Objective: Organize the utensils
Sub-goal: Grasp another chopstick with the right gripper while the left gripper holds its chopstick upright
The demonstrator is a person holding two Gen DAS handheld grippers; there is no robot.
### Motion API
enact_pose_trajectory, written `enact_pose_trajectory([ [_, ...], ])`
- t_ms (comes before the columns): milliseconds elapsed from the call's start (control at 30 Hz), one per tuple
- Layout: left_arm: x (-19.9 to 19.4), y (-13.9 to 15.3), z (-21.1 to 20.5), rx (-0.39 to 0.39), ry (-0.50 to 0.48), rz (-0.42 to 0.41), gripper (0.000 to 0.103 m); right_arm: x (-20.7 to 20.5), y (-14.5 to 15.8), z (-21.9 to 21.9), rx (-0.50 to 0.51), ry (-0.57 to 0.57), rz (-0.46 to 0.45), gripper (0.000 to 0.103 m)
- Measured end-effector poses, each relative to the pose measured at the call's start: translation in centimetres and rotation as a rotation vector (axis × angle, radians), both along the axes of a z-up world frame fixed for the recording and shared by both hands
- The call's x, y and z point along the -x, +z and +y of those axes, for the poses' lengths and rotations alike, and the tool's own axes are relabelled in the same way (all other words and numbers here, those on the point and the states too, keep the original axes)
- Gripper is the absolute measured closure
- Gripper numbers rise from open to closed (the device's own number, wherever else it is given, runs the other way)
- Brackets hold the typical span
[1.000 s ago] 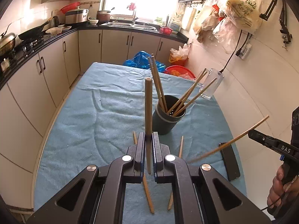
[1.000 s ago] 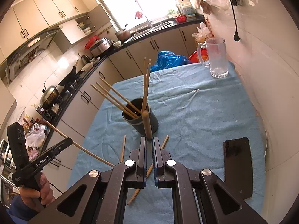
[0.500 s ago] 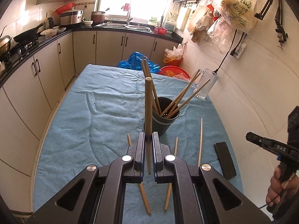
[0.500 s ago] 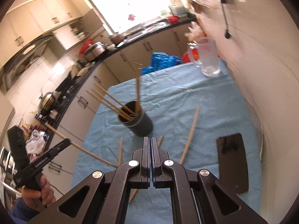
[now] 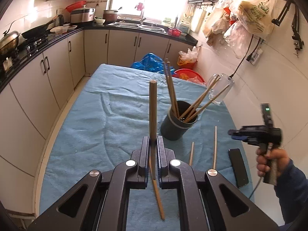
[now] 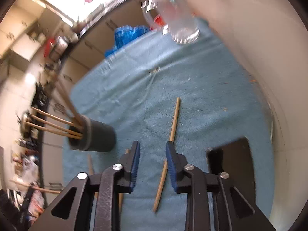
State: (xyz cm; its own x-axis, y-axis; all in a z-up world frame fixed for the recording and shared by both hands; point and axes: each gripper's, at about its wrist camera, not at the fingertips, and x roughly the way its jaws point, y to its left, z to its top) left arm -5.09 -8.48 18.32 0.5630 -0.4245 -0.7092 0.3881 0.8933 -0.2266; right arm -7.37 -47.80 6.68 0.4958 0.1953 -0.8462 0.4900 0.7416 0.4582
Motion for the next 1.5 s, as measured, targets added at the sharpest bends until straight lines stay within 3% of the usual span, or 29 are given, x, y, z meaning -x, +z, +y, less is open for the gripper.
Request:
enact_pose_trajectory([
  [167,-0.4,0.1,1.1,-0.007,0.032,0.0,0.097,-4.3,-4.0,0.0,0.084,0.014,0.143,0.073],
  [333,-0.6,-0.2,2.0,-0.014,0.055,0.006,0.097,-5.9,-6.4,0.1,0.145,0.021,0.233,0.084],
  [467,-0.9,-0.2,2.3,-0.017,0.063,0.012,0.097,-6.3,-6.7,0.7,0.187,0.038,0.239,0.094],
  [567,-1.1,-0.1,2.2,-0.014,0.058,0.008,0.097,-6.2,-6.6,1.0,0.18,0.043,0.23,0.096],
  [700,-1.1,0.1,1.7,-0.012,0.044,0.002,0.097,-4.8,-5.4,1.2,0.143,0.024,0.166,0.096],
  [900,-1.2,0.4,0.6,-0.006,0.01,-0.006,0.097,-1.2,-0.8,2.0,0.087,-0.004,-0.006,0.096],
  [1167,-1.1,0.6,-0.9,0.004,-0.034,-0.016,0.097,3.8,4.2,3.3,0.131,-0.025,-0.184,0.096],
  [1500,-1.4,1.5,-2.1,0.014,-0.067,-0.034,0.097,6.0,8.7,4.1,0.192,-0.045,-0.288,0.096],
])
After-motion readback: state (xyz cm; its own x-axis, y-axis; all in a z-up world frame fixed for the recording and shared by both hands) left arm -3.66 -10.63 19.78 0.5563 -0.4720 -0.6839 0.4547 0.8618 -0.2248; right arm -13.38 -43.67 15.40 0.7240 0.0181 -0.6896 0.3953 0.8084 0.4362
